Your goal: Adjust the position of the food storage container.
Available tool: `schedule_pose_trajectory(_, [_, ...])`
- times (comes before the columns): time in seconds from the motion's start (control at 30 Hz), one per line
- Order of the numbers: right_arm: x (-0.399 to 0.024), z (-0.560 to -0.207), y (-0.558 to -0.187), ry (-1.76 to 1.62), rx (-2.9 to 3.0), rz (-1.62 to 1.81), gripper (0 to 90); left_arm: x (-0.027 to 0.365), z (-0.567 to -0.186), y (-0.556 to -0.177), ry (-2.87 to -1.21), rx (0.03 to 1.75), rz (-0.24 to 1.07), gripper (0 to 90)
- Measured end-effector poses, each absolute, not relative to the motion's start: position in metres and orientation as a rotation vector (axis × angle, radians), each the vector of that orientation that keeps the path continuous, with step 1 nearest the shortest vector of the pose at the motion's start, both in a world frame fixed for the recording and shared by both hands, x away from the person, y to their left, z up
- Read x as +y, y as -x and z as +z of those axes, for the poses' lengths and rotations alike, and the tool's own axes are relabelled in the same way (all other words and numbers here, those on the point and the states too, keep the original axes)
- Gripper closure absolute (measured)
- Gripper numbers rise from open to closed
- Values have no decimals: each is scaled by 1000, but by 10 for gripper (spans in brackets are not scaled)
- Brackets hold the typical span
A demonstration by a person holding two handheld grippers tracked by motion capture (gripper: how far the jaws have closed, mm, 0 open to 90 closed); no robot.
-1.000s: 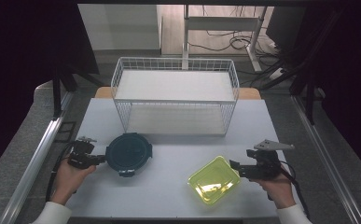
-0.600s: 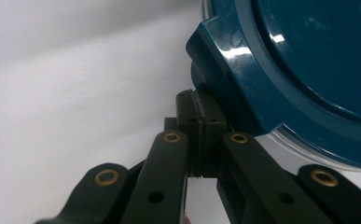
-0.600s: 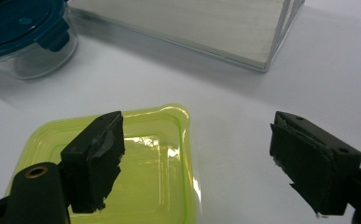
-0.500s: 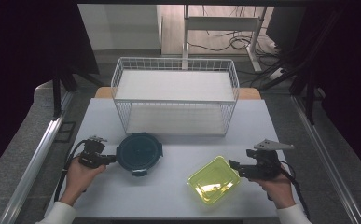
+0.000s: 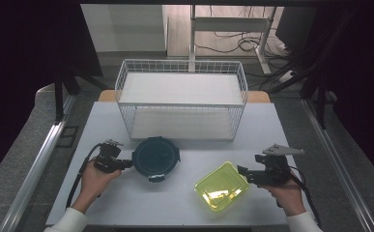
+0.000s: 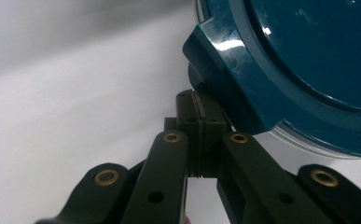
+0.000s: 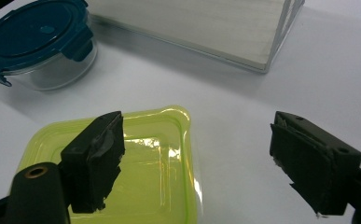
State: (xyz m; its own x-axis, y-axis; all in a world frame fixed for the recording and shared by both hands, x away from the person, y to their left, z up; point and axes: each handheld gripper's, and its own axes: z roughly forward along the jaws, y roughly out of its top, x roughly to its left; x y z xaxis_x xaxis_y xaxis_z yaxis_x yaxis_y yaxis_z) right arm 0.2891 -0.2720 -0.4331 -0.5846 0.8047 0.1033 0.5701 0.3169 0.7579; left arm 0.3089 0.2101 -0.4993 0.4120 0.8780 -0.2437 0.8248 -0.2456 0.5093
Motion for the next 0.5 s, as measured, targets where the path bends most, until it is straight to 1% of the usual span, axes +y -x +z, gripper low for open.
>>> schedule_pose_trajectory(0.5, [-272, -433, -289, -1238, 2297, 1134, 180, 170, -497, -322, -2140, 1367, 91, 900])
